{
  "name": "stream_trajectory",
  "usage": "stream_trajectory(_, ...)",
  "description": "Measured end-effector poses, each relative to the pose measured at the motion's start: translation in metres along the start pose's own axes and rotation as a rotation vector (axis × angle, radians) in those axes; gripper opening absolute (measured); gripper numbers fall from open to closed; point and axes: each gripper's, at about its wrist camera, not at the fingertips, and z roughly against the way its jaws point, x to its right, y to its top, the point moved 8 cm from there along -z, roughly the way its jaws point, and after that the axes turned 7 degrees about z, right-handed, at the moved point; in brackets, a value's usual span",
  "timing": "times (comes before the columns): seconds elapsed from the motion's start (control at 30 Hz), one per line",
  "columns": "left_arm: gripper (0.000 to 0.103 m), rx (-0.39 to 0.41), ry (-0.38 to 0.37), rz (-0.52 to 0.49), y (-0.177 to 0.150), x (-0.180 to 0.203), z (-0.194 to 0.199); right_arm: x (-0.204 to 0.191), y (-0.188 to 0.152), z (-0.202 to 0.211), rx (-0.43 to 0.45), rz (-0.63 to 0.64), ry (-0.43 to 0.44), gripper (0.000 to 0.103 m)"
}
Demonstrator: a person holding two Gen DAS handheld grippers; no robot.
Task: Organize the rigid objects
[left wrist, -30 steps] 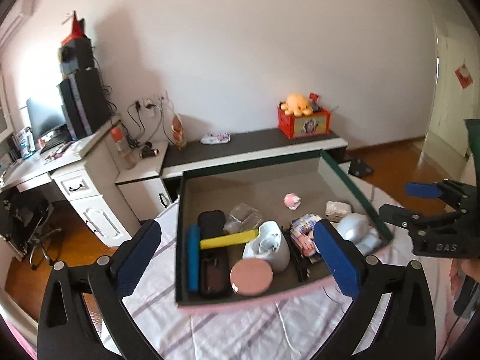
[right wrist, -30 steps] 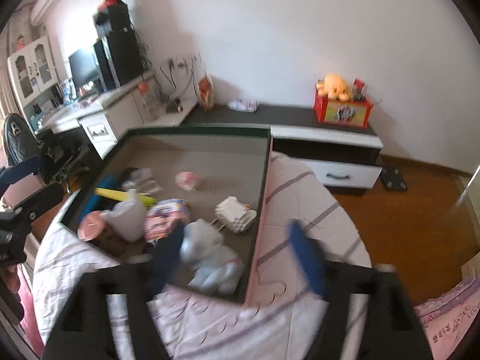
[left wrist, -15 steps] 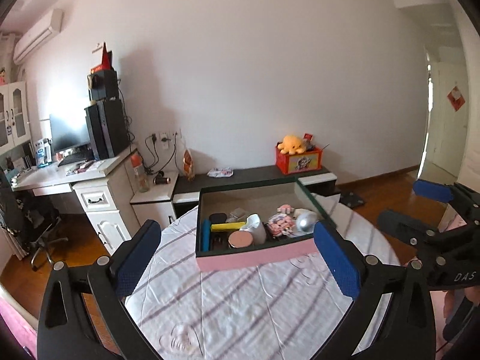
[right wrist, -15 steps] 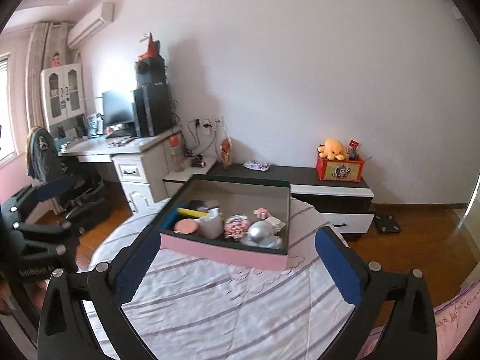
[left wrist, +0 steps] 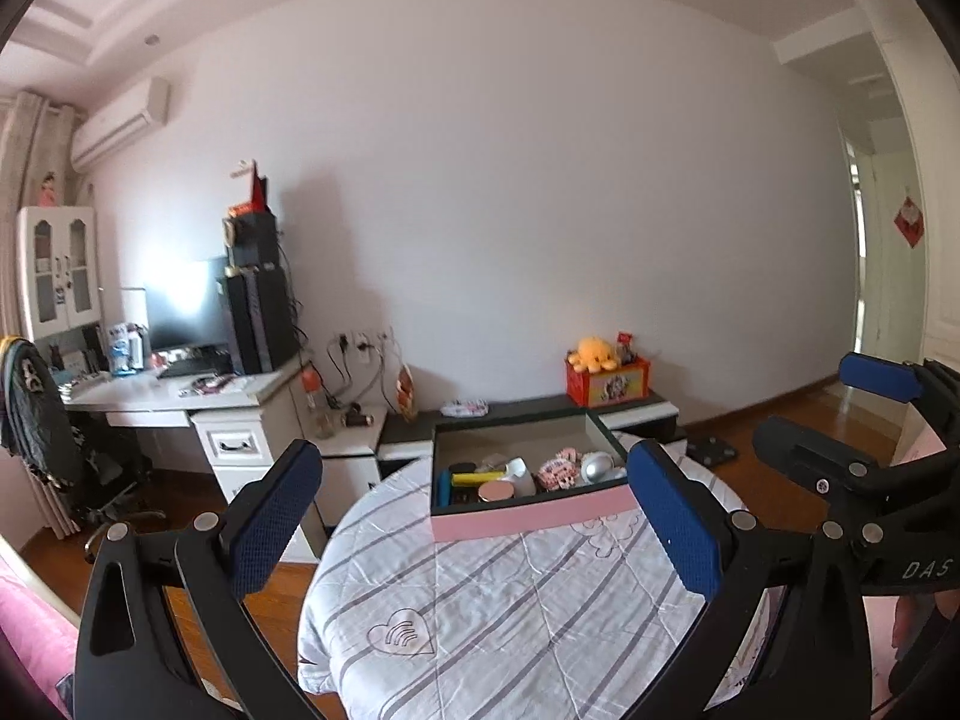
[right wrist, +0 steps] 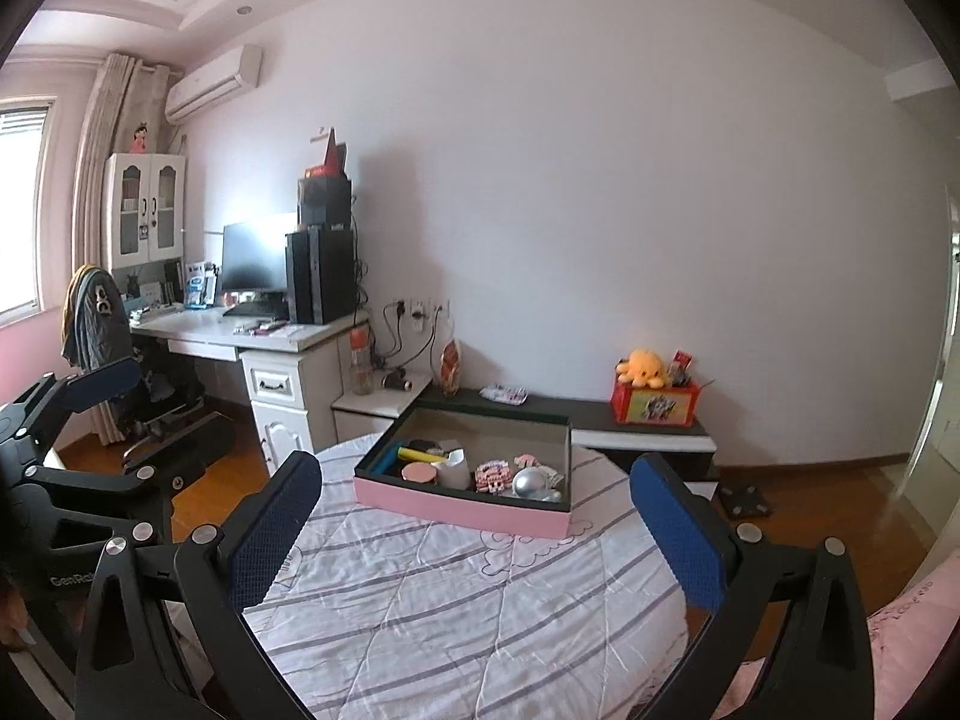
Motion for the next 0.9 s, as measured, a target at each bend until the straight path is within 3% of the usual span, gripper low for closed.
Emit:
stream_trajectory(0.37, 0.103, 0.159, 0.047, 0.011, 0.017, -0.002, 0.084, -0.017, 0.012, 0.077, 0.120, 0.015, -0.035, 0.103)
stream_trajectory(0.5, 0.103, 0.179, 0.049, 0.013, 0.015, -0.003, 0.106, -0.025, 0.015, 0.102, 0.155, 0.035, -0.057, 0.103)
stream_trajectory(0.9, 0.103, 0.255, 0.049, 0.015, 0.027, 0.001, 0.137, -0.031, 0.023, 0.144, 0.224, 0.045, -0.092, 0.103)
